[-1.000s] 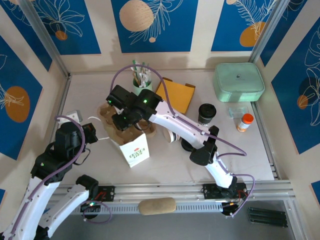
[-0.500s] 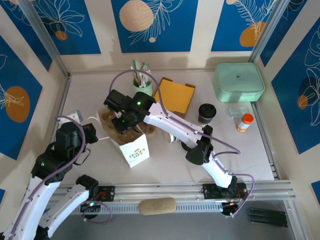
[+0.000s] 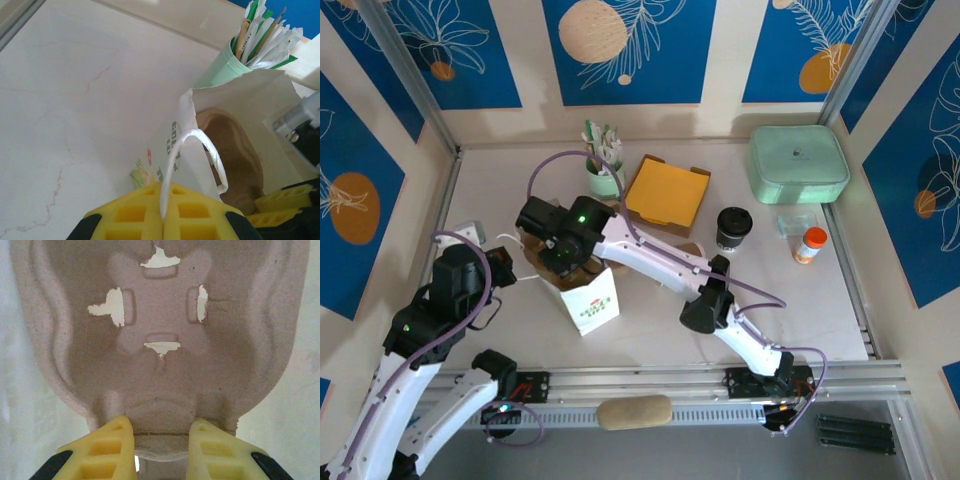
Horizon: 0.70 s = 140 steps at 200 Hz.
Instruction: Pack the takeout coffee
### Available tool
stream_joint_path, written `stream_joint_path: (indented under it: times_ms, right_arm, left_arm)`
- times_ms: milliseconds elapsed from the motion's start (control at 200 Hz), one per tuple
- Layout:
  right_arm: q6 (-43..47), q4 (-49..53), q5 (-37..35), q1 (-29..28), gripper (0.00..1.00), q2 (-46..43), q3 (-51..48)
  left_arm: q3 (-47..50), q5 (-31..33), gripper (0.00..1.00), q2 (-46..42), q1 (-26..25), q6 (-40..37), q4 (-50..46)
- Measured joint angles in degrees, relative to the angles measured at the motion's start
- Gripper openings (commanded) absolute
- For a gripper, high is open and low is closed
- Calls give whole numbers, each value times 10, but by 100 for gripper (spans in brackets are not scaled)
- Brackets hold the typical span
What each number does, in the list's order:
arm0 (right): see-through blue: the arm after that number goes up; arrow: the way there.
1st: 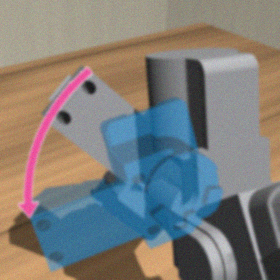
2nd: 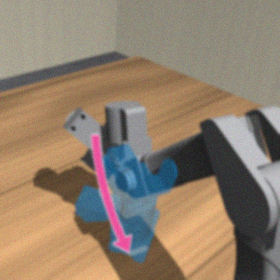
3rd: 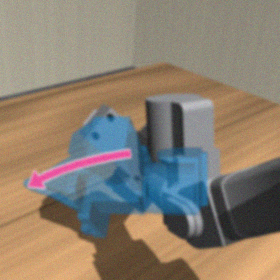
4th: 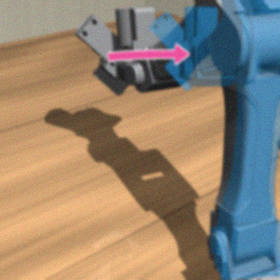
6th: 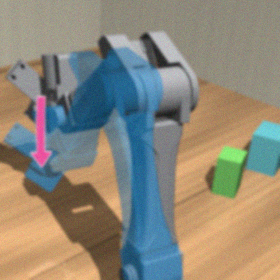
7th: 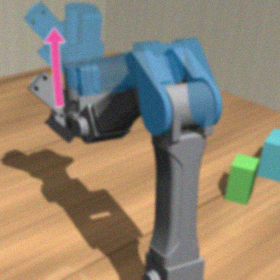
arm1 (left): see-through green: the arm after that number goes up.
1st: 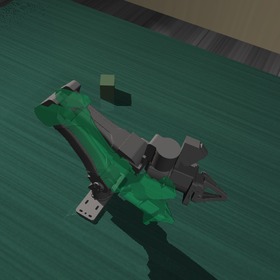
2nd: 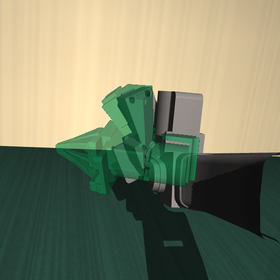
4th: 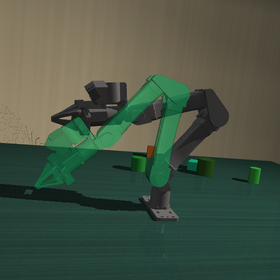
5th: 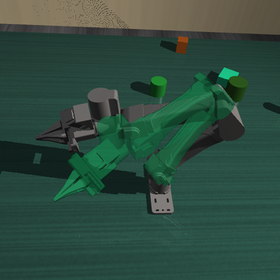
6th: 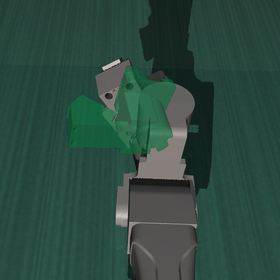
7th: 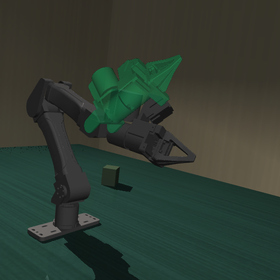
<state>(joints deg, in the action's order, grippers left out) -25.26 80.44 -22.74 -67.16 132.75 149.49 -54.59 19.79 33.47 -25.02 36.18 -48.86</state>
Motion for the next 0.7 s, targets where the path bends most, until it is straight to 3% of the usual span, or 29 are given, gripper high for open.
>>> stream_joint_path:
  times_ms: [415, 700]
  right_arm:
    - [20, 15, -73, -20, 20, 3, 22]
    - [28, 14, -75, -29, 20, 3, 35]
  left_arm:
    - [5, -3, 0, 0, 0, 0, 0]
    - [5, -8, 0, 0, 0, 4, 0]
